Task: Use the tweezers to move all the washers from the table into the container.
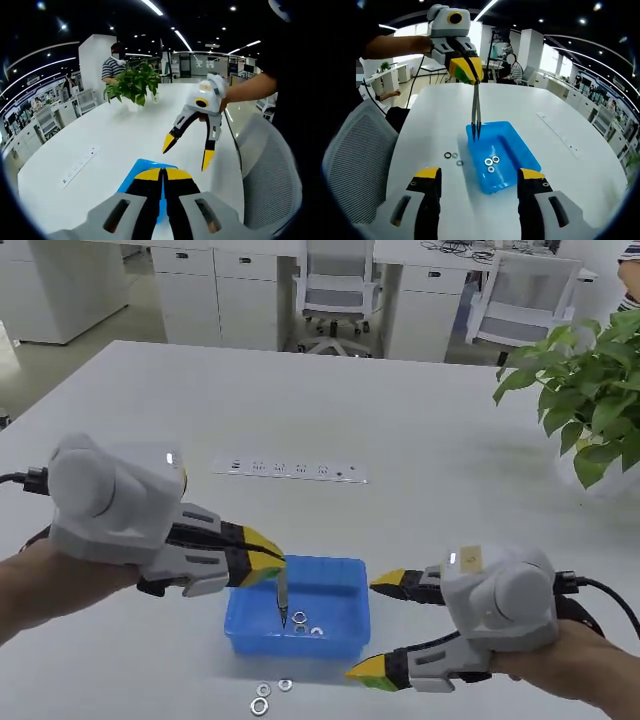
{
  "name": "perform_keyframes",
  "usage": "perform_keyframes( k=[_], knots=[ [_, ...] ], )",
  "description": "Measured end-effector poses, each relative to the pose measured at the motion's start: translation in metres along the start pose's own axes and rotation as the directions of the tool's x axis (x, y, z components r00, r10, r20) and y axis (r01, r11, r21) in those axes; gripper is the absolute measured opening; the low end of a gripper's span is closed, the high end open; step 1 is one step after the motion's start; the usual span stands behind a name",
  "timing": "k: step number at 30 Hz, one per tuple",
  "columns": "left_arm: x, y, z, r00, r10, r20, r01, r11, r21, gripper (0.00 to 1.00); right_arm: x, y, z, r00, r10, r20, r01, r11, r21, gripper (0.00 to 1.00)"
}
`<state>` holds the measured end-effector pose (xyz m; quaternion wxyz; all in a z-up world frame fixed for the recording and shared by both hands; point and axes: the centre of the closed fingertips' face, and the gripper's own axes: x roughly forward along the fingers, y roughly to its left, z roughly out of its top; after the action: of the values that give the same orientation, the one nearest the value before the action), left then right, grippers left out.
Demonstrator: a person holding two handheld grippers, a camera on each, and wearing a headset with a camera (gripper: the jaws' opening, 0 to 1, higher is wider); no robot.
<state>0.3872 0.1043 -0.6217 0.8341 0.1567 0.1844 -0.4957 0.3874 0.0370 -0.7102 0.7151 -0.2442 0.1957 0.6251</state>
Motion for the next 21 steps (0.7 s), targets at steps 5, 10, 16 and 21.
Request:
perform_keyframes(
  k=[5,10,16,21],
  knots=[
    [-0.004,-0.005,-0.003,1.0000,-0.003,-0.004,0.003,1.000,-0.003,0.04,-0.002,0.004,-0.003,1.0000,-0.008,0.000,0.008,1.000,0.013,0.67],
    [-0.007,-0.011,-0.005,0.9999,-0.008,-0.008,0.008,1.000,-0.004,0.04,-0.004,0.007,-0.004,0.9998,-0.017,0.002,0.017,1.000,0.017,0.70],
    [-0.008,-0.015,-0.009,0.9999,-0.009,-0.008,0.009,1.000,-0.009,0.05,-0.005,0.010,-0.007,0.9997,-0.024,0.006,0.023,0.999,0.035,0.74],
    [-0.005,-0.021,-0.014,0.9999,-0.015,-0.007,0.015,1.000,-0.005,0.05,-0.007,0.015,-0.012,0.9996,-0.029,-0.005,0.030,0.998,0.047,0.80]
  ],
)
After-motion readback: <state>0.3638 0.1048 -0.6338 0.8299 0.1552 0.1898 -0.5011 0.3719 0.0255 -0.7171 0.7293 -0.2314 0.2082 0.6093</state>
